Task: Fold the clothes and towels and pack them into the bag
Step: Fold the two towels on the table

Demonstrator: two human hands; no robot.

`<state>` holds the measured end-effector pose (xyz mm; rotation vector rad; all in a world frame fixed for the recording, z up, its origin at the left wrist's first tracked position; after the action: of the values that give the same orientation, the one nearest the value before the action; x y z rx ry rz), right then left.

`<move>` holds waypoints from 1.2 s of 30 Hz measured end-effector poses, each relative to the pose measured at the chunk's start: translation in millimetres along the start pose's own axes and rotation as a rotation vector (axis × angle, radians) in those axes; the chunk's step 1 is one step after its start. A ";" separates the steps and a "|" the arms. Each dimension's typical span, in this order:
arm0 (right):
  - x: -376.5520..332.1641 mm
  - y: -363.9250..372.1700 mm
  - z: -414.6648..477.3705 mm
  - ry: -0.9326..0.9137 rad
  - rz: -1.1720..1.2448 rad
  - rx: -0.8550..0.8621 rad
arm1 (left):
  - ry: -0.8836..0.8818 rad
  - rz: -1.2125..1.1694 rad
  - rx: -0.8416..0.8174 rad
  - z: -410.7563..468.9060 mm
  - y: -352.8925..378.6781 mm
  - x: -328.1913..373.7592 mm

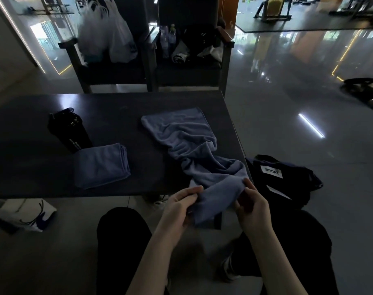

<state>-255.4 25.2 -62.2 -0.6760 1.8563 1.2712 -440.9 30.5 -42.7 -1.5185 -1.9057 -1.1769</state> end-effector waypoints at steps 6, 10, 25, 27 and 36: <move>-12.4 5.8 -1.5 -0.168 -0.425 -0.044 | 0.259 0.383 -0.088 -26.7 2.0 37.6; -18.4 45.0 -5.1 -0.406 -0.840 -0.247 | 0.418 0.656 0.083 -31.2 -0.4 56.5; -42.7 62.0 -14.2 -0.803 -1.499 0.163 | 0.697 0.770 0.423 -43.9 -18.9 107.3; -46.7 50.2 -5.4 -0.747 -1.532 0.156 | 0.681 0.767 0.424 -42.1 -24.7 106.6; -89.2 -24.8 19.3 -0.591 -1.506 0.117 | 0.710 0.775 0.451 -52.2 -63.7 125.7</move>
<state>-180.5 34.4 -5.3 -1.1152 0.5295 0.2487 -547.9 56.8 59.5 -1.1743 -0.8858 -0.7058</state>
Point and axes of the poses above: each hand's wrist, its own z-axis towards the middle knuckle, its own y-axis out of the palm, x = y × z, the point moved 9 cm from there along z, towards the middle knuckle, and after that the axes turned 8 degrees about -y, right-handed, at the moved point
